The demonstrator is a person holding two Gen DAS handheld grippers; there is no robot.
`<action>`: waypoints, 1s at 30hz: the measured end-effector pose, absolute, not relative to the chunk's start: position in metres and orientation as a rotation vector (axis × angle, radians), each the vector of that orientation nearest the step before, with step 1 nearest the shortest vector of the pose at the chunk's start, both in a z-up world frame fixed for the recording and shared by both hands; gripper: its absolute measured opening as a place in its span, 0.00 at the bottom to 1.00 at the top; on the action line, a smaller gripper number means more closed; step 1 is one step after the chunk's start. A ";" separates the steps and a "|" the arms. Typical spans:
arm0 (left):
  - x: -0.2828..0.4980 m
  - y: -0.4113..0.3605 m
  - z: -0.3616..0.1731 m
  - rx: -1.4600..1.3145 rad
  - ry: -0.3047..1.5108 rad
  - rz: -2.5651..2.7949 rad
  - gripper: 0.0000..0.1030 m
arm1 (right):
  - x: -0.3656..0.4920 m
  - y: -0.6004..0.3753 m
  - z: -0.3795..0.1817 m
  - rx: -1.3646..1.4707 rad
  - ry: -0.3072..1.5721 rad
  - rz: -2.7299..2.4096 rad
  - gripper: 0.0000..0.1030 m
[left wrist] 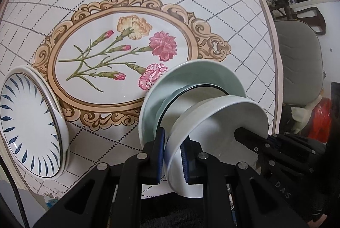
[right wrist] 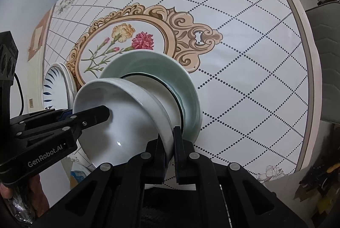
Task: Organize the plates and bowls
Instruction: 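Lower the white bowl into the green bowl and open both grippers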
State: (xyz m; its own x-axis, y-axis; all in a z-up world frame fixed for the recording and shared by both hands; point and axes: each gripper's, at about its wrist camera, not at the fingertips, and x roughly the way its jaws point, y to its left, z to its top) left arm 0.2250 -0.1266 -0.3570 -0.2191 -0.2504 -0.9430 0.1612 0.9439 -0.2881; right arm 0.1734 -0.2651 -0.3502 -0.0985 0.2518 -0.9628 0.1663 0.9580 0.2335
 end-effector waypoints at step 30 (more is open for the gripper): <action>0.226 -0.123 -0.369 -0.067 1.836 -0.333 0.14 | 0.183 -0.279 -0.357 0.316 1.723 0.064 0.26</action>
State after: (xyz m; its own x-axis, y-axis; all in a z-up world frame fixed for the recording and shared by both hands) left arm 0.2262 -0.1233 -0.3687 -0.2902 -0.2156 -0.9323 0.1251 0.9574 -0.2604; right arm 0.1834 -0.2787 -0.3569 -0.1428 0.2449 -0.9590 0.1733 0.9601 0.2194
